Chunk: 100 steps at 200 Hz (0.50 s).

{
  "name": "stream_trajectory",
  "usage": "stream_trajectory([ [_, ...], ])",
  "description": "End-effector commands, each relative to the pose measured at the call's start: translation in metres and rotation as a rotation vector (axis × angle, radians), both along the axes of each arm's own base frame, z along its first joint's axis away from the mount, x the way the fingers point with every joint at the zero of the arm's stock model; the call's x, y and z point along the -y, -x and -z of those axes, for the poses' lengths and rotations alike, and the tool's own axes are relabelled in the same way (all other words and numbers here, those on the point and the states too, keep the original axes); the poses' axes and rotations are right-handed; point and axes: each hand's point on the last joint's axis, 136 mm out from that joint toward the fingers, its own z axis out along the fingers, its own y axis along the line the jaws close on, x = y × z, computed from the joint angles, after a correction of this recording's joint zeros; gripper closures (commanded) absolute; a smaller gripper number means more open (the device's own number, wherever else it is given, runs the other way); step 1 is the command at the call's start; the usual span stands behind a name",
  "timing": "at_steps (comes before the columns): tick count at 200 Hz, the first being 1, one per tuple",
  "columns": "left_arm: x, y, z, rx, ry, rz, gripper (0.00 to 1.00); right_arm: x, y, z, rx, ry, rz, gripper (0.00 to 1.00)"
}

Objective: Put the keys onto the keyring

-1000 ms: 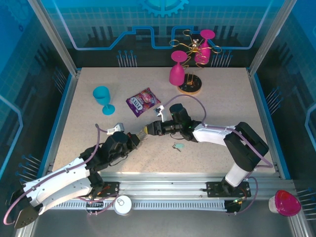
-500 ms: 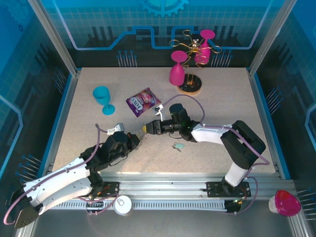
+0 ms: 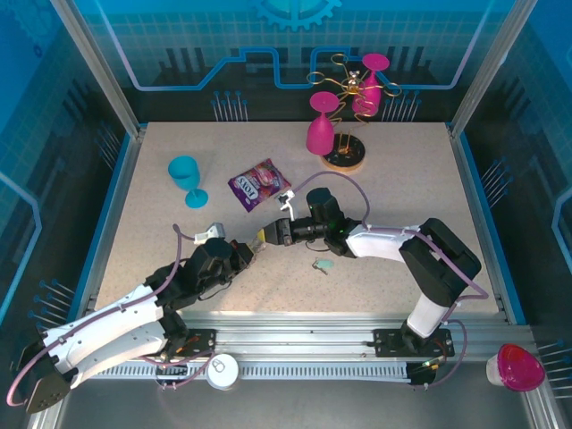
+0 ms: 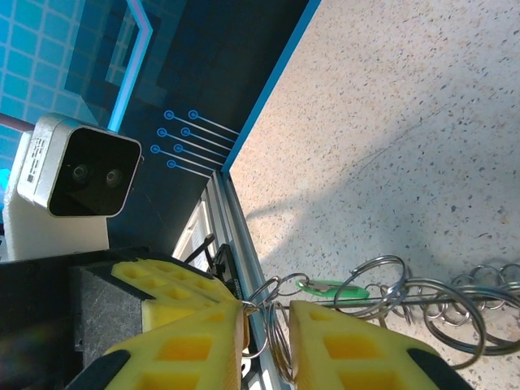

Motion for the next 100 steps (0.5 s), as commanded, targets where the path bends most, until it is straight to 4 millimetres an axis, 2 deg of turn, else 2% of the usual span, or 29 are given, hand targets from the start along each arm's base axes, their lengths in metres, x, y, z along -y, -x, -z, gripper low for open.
stream_trajectory([
  [1, -0.004, -0.002, 0.006, -0.007, 0.0, -0.025, 1.0, -0.001, 0.007, -0.014, 0.04, -0.029, -0.026, 0.79],
  [74, -0.004, -0.002, 0.006, -0.009, 0.004, -0.025, 1.0, 0.003, 0.009, -0.003, 0.039, 0.02, -0.025, 0.84],
  [100, -0.003, -0.002, 0.004, -0.004, 0.006, -0.024, 1.0, 0.008, 0.012, 0.004, 0.045, 0.058, -0.03, 0.82],
])
